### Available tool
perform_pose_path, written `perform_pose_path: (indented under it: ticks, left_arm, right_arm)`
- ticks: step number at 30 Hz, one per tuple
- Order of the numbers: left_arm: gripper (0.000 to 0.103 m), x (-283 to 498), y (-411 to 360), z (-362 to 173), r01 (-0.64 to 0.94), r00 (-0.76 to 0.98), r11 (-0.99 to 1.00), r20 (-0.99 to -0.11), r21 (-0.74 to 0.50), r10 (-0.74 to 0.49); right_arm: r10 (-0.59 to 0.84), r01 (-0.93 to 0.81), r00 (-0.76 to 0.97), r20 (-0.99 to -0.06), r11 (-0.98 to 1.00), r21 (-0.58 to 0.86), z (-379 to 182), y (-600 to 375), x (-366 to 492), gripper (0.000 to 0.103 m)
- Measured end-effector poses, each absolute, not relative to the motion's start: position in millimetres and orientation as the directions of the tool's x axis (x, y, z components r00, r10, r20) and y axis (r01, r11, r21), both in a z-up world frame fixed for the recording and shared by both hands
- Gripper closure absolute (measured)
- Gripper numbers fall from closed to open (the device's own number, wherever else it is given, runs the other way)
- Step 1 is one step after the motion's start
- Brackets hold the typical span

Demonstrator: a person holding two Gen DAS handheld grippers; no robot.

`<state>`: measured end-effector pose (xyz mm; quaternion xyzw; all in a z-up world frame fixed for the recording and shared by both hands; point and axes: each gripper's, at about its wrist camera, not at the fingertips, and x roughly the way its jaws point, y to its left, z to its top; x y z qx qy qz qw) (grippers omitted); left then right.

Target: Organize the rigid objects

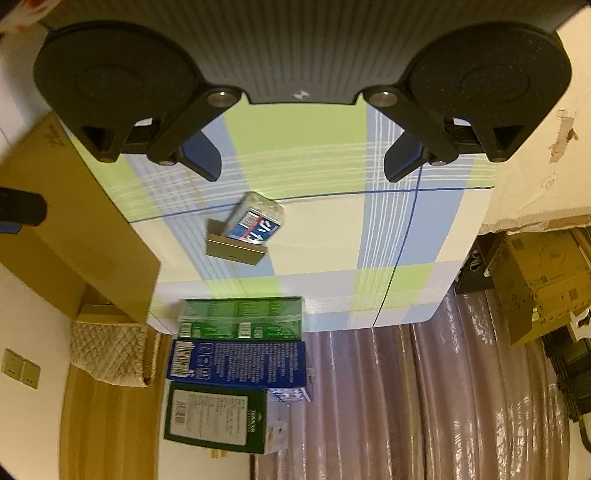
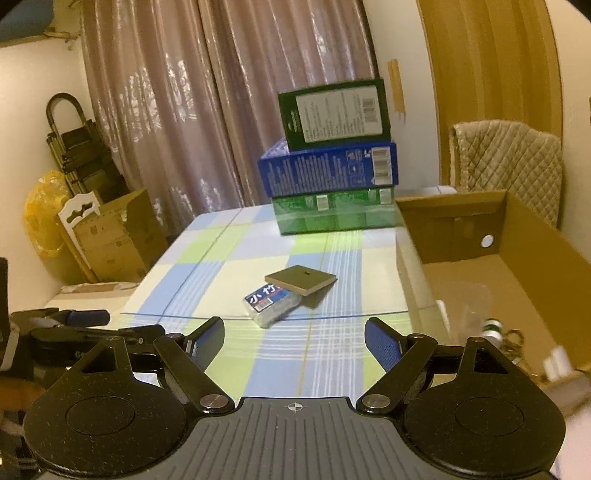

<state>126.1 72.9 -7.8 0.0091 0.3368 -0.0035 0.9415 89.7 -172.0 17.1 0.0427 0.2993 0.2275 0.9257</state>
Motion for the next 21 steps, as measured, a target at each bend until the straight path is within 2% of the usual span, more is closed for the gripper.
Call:
perform_pose_path:
  ticks: [6, 14, 21]
  left_arm:
    - [0.013, 171.2, 76.7, -44.2, 0.104, 0.763, 0.994, -0.64, -0.022, -0.094]
    - [0.02, 227.6, 62.4, -79.4, 0.248, 0.732, 0.967, -0.665, 0.056, -0.149]
    - [0.021, 263.4, 50.8, -98.1, 0.36, 0.733, 0.93, -0.64, 0.077, -0.231]
  right_arm:
    - [0.433, -0.386, 0.695, -0.574, 0.898, 0.211, -19.1, -154.2, 141.8, 0.023]
    - [0.429, -0.387, 0.657, -0.62, 0.898, 0.21, -53.9, -132.6, 200.6, 0.023]
    - [0.396, -0.388, 0.637, -0.661, 0.906, 0.168, -70.7, -128.1, 235.5, 0.023]
